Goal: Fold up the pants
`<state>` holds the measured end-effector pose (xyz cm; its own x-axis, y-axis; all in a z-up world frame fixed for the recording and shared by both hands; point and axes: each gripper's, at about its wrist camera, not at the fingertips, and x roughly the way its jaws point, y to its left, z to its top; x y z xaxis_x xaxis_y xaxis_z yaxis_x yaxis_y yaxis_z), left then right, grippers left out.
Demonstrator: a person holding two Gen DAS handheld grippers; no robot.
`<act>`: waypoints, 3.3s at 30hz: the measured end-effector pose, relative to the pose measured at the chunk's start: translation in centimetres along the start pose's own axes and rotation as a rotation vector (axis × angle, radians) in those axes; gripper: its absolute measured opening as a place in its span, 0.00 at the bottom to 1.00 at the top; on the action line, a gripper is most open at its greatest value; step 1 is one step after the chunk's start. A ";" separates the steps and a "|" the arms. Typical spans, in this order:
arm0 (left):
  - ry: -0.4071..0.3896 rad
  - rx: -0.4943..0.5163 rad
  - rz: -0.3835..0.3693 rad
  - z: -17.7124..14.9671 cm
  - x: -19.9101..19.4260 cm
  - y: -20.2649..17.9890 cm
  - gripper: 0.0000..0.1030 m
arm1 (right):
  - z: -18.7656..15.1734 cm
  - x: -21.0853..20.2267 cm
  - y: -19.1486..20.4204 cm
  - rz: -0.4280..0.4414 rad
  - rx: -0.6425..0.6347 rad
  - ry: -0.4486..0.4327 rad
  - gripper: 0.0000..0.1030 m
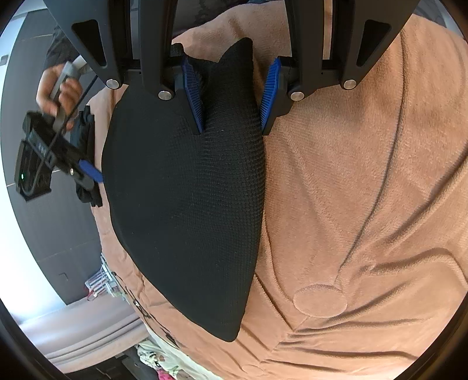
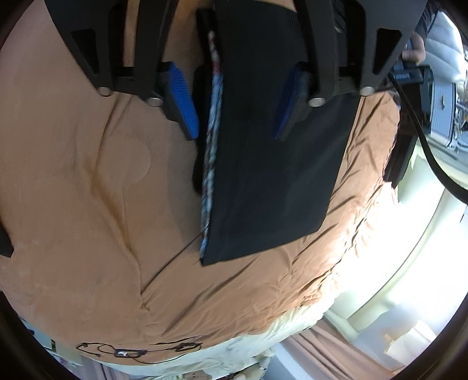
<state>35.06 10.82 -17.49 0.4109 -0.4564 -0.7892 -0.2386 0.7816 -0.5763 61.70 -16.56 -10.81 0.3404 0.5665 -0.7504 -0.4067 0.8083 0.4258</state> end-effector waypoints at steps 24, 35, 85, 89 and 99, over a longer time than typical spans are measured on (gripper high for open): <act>-0.010 -0.012 -0.007 -0.2 -0.1 -0.2 0.39 | -2.6 1.1 1.9 -0.041 -0.070 0.077 0.80; -0.086 -0.060 -0.086 -0.7 -1.7 1.0 0.39 | -3.3 1.9 0.1 -0.109 -0.056 0.072 0.36; -0.067 -0.072 -0.156 -1.3 -4.6 2.9 0.16 | -6.2 2.3 0.4 0.055 0.109 0.112 0.17; -0.059 -0.072 -0.155 -2.0 -5.7 4.0 0.16 | -6.8 2.5 1.7 0.048 0.114 0.133 0.17; -0.034 -0.070 -0.107 -3.0 -7.0 5.9 0.16 | -9.3 3.5 3.7 0.088 0.149 0.154 0.17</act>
<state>28.15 17.35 -16.01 0.4668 -0.5199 -0.7154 -0.2517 0.6974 -0.6710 53.54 -13.07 -16.56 0.1708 0.6142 -0.7705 -0.2955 0.7779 0.5546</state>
